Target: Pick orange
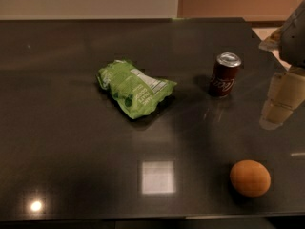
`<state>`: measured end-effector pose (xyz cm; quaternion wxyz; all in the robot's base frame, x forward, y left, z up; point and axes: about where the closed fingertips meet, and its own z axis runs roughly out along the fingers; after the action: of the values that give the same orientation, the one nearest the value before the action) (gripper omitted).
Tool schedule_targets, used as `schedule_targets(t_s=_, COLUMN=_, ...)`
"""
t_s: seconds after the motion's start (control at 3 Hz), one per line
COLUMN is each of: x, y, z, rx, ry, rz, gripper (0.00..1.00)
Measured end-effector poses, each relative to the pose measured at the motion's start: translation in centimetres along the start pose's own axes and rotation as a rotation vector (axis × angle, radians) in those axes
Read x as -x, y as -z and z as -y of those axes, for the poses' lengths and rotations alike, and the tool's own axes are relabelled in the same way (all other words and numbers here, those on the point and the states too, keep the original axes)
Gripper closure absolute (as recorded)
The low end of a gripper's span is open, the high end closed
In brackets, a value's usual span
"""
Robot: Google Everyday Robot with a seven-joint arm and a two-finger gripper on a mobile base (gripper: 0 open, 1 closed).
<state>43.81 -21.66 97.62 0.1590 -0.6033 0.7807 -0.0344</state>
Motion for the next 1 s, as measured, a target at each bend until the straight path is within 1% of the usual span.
schedule_targets(t_s=0.33, x=0.0, y=0.1, z=0.0, rx=-0.002, ry=0.001, rz=0.001, gripper=0.00)
schedule_targets(t_s=0.67, x=0.3, y=0.2, z=-1.2, rx=0.019, ry=0.041, rz=0.031, gripper=0.00)
schedule_targets(t_s=1.0, x=0.6, y=0.0, z=-3.4, rx=0.052, ry=0.095, rz=0.076, gripper=0.00)
